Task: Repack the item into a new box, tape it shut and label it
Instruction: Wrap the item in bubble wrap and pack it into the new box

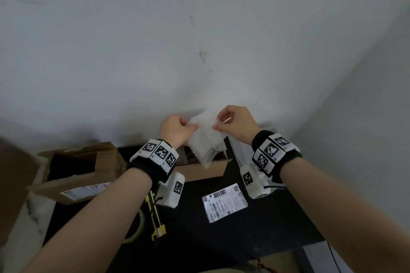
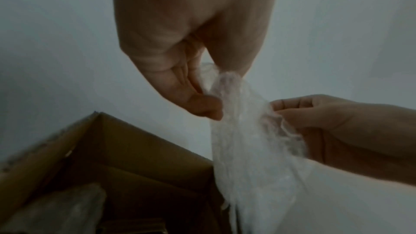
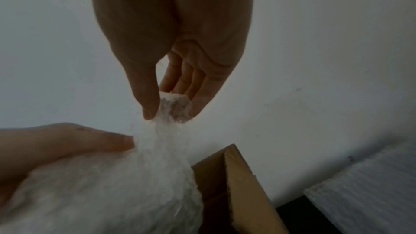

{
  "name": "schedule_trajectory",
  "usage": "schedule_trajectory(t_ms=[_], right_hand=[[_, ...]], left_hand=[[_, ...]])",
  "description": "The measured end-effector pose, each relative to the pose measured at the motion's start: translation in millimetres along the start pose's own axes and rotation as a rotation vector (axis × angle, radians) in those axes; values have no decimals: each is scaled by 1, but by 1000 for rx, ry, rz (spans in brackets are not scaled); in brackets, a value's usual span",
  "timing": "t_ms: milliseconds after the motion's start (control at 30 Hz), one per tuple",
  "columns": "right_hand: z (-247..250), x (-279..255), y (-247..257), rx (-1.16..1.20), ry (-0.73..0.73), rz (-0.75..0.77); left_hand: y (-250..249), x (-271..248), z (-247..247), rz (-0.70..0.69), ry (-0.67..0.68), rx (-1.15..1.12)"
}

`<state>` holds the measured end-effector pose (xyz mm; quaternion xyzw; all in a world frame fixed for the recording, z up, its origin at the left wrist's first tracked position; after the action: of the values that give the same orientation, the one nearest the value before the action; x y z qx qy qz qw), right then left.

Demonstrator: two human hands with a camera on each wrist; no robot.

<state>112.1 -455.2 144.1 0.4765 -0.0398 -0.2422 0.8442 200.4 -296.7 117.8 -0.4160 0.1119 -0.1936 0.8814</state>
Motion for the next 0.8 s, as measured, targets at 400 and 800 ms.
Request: schedule_trajectory(t_ms=[400, 800], right_hand=[[-36, 6, -2, 33, 107, 45], [-25, 10, -43, -219, -66, -68]], left_hand=[[15, -11, -22, 336, 39, -700], [15, -60, -79, -198, 222, 328]])
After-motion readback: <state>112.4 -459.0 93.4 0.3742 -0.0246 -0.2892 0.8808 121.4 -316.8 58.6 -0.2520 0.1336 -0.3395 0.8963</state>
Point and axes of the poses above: each hand's wrist, its own x-axis towards the middle knuckle, its own z-axis out of the back of the hand, y = z × x, the point moved 10 cm from there along x, towards the middle knuckle, and after that the axes turned 6 degrees about -z, right-handed, at the moved point
